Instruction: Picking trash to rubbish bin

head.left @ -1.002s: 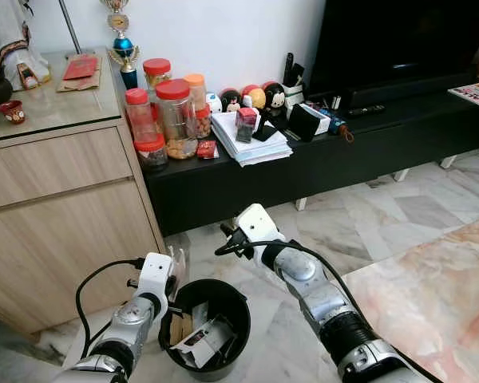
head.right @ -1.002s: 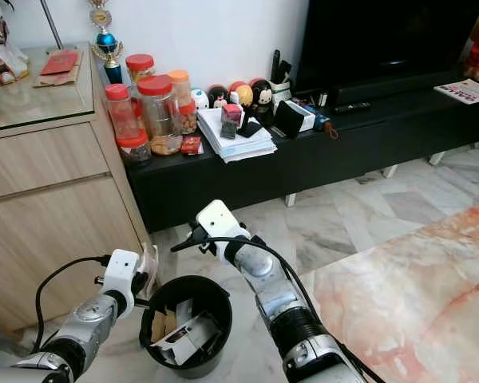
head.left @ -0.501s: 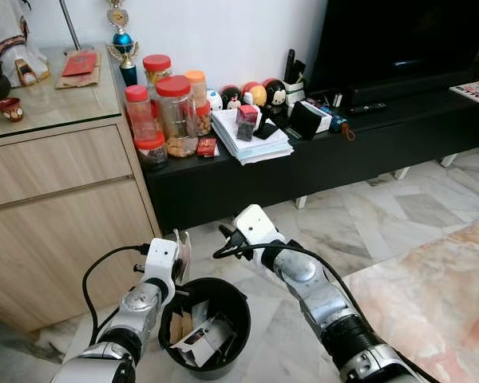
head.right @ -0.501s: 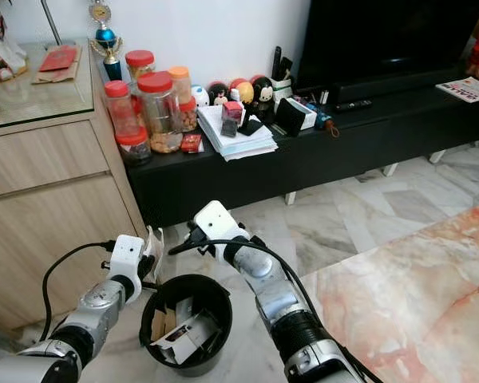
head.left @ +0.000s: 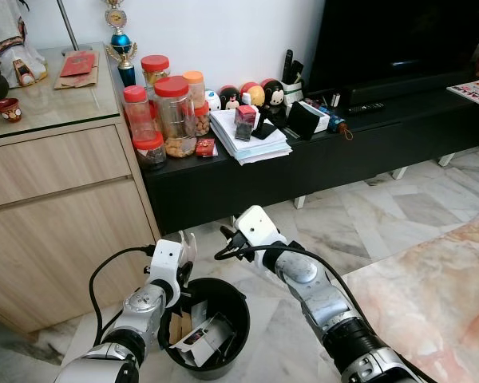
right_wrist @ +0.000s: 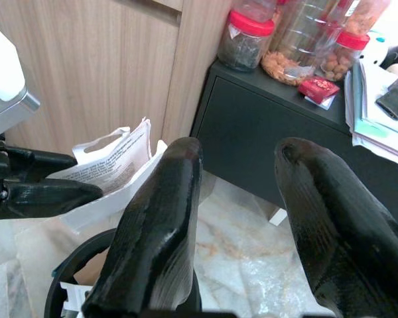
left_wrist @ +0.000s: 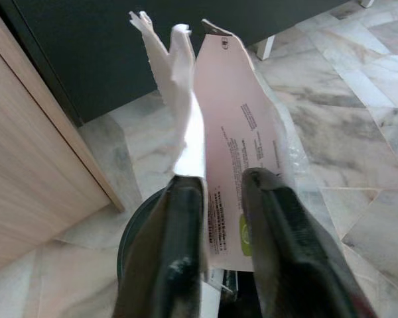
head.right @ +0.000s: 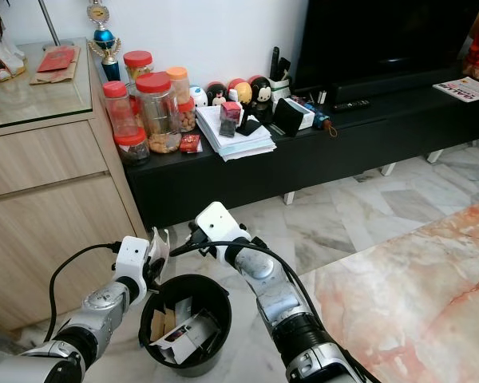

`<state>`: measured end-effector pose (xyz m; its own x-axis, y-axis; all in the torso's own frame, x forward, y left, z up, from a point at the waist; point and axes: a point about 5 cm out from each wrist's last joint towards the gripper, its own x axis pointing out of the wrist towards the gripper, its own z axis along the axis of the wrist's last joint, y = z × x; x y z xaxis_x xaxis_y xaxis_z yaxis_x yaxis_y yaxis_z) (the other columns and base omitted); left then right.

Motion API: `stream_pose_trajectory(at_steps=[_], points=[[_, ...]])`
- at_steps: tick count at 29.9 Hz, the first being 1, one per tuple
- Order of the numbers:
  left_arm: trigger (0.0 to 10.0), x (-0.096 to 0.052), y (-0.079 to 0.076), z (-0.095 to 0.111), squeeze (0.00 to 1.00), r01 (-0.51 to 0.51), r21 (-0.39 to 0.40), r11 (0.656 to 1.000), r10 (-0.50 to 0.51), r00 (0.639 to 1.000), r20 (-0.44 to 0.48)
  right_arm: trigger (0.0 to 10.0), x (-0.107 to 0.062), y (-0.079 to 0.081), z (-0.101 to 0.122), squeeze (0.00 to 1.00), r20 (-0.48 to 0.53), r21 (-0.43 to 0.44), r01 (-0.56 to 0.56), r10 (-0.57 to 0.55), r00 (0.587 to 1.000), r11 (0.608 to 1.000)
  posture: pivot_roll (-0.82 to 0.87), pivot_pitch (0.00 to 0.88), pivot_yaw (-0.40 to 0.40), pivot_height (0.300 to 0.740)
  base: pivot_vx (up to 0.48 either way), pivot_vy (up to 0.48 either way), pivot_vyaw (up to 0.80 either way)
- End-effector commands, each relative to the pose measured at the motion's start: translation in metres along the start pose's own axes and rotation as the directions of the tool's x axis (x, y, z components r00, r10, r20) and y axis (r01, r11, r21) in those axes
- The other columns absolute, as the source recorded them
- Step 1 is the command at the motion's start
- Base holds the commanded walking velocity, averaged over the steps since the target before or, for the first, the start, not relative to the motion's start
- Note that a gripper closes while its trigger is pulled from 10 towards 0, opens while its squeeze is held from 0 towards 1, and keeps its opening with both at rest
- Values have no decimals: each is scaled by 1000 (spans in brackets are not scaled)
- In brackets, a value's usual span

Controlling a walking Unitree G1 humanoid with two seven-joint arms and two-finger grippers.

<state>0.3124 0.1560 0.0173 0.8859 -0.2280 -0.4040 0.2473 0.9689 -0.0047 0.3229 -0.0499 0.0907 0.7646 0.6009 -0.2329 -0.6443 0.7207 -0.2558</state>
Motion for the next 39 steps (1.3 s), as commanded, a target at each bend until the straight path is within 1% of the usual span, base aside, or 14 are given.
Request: stream_pose_trajectory(at_steps=[1, 17, 20, 21, 25, 28, 29, 30, 31, 32, 36, 37, 38, 39], points=[[10000, -1, 2, -1, 1000, 0, -1, 1000, 0, 1000, 2, 10000, 1, 1, 7, 0, 21, -7, -4, 4, 1000, 1000, 179, 0, -18, 740, 0, 0, 0], [10000, -1, 3, 0, 1000, 1, 2, 1000, -1, 1000, 6, 10000, 1, 1, 8, 0, 27, -4, -1, 1, 1000, 1000, 179, 0, -18, 740, 0, 0, 0], [10000, -1, 4, 0, 1000, -7, 21, 1000, 7, 1000, 4, 10000, 1, 1, 8, 0, 28, -4, 0, 0, 1000, 1000, 179, 0, -18, 740, 0, 0, 0], [10000, -1, 4, 0, 4, -9, 24, 1000, 9, 1000, 5, 10000, 1, 1, 8, 0, 28, -4, 1, 0, 1000, 1000, 179, 0, -18, 740, 0, 0, 0], [10000, -2, 6, 2, 0, -46, 48, 998, 44, 998, 33, 10000, 1, -1, 8, 0, 39, 2, 23, -23, 999, 1000, 179, 0, -18, 740, 0, 0, 0], [10000, -4, 12, 10, 0, -131, 47, 990, 126, 986, 111, 10000, 0, -3, 11, 0, 70, 11, 42, -43, 997, 999, 179, 0, -18, 740, 0, 0, 0], [10000, -7, 17, 18, 0, -200, 60, 978, 186, 964, 189, 10000, 0, -4, 16, 0, 105, 21, 52, -54, 993, 998, 189, 0, -13, 740, 0, 0, 0], [10000, -7, 17, 18, 0, -200, 60, 978, 186, 964, 189, 10000, 0, -4, 16, 0, 105, 21, 52, -54, 993, 998, 189, 0, -13, 740, 0, 0, 0], [10000, -13, 24, 29, 0, -274, 45, 961, 251, 924, 289, 10000, -1, -7, 23, 0, 159, 45, 75, -82, 984, 996, 189, 0, -13, 740, 0, 0, 0], [10000, -17, 28, 36, 0, -316, 33, 948, 285, 892, 352, 10000, -2, -10, 28, 0, 193, 69, 96, -108, 975, 993, 192, 0, -14, 740, 0, 0, 0], [10000, -25, 31, 50, 0, -370, 37, 928, 316, 836, 448, 10000, -3, -19, 35, 0, 235, 110, 159, -181, 955, 981, 199, 0, -17, 740, 0, 0, 0], [10000, -28, 32, 60, 0, -403, 38, 914, 333, 802, 495, 10000, -4, -27, 39, 0, 255, 134, 209, -238, 937, 969, 204, 0, -19, 740, 0, 0, 0], [10000, -32, 32, 73, 0, -432, 45, 901, 337, 760, 555, 10000, -5, -36, 43, 0, 278, 193, 253, -300, 912, 948, 204, 0, -19, 740, 0, 0, 0], [10000, -33, 32, 78, 0, -443, 52, 895, 335, 744, 578, 10000, -6, -39, 44, 0, 288, 220, 267, -324, 901, 938, 208, 0, -20, 740, 0, 0, 0]])
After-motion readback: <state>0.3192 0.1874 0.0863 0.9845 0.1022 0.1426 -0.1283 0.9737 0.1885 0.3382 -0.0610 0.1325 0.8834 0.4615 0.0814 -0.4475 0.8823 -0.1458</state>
